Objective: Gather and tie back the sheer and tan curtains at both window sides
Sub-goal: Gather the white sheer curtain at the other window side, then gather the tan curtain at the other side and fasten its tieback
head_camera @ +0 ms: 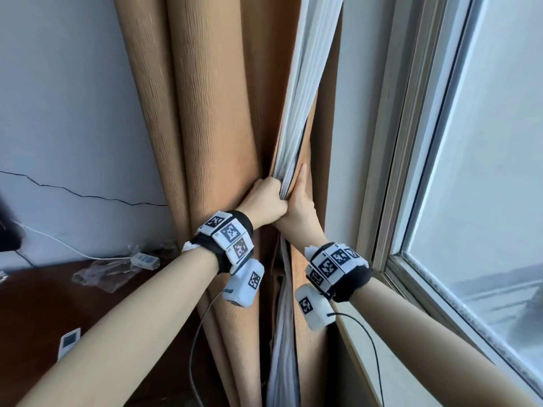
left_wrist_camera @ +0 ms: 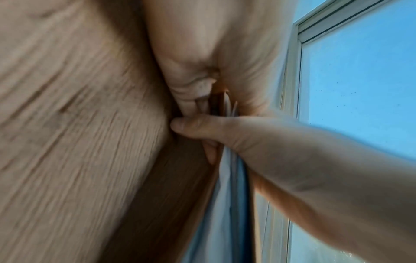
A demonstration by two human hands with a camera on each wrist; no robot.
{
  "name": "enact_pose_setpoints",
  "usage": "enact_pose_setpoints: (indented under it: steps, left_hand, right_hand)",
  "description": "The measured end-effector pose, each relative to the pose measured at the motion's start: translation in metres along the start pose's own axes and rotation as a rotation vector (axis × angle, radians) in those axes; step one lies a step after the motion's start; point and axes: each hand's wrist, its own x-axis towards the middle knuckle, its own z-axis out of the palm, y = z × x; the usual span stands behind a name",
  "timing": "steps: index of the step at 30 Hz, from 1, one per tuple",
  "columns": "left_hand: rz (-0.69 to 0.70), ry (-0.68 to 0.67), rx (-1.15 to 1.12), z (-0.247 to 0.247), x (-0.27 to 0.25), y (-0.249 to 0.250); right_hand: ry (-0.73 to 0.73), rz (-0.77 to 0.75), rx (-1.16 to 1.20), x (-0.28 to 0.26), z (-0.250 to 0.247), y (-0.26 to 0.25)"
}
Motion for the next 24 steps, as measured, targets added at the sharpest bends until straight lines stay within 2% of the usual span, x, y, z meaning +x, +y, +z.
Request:
enact_pose_setpoints:
  steps: [2, 5, 9, 11, 13, 15, 16, 18, 19, 20, 22, 24]
  left_hand:
    - [0.044, -0.063, 0.0, -0.003, -0.004, 0.003]
    - [0.098, -0.156, -0.046, -0.011, -0.006, 0.002]
    - [0.097, -0.409, -0.456, -0.015, -0.02, 0.005]
    - [0.063, -0.397, -0.624, -0.012, -0.032, 0.002]
    - [0.079, -0.266, -0.709, -0.007, -0.043, -0.006]
    - [0.136, 0.002, -0.723, -0.009, -0.055, -0.017]
    - [0.169, 0.169, -0.67, -0.011, -0.061, -0.022]
    - [0.228, 0.495, -0.422, -0.015, -0.071, -0.036]
    - [0.237, 0.601, -0.266, -0.015, -0.075, -0.04]
    - [0.207, 0.647, -0.115, -0.013, -0.078, -0.045]
    - [0.03, 0.655, 0.086, -0.004, -0.078, -0.054]
    - [-0.203, 0.707, 0.124, 0.002, -0.073, -0.06]
  right_hand:
    - [0.055, -0.04, -0.02, -0.002, -0.002, 0.002]
    - [0.026, -0.064, -0.035, -0.002, -0.005, 0.006]
    - [0.017, -0.021, -0.047, 0.004, -0.019, 0.02]
    - [-0.038, -0.029, -0.069, 0.001, -0.025, 0.02]
    - [-0.109, -0.026, -0.098, -0.003, -0.032, 0.02]
    - [-0.145, -0.019, -0.138, -0.004, -0.04, 0.023]
    - [-0.155, -0.014, -0.16, -0.005, -0.044, 0.024]
    - [-0.163, -0.002, -0.187, -0.008, -0.051, 0.027]
    - [-0.155, 0.001, -0.183, -0.009, -0.052, 0.028]
    - [-0.141, 0.0, -0.176, -0.01, -0.051, 0.028]
    - [-0.109, -0.01, -0.167, -0.014, -0.045, 0.027]
    - [-0.09, -0.02, -0.163, -0.016, -0.039, 0.027]
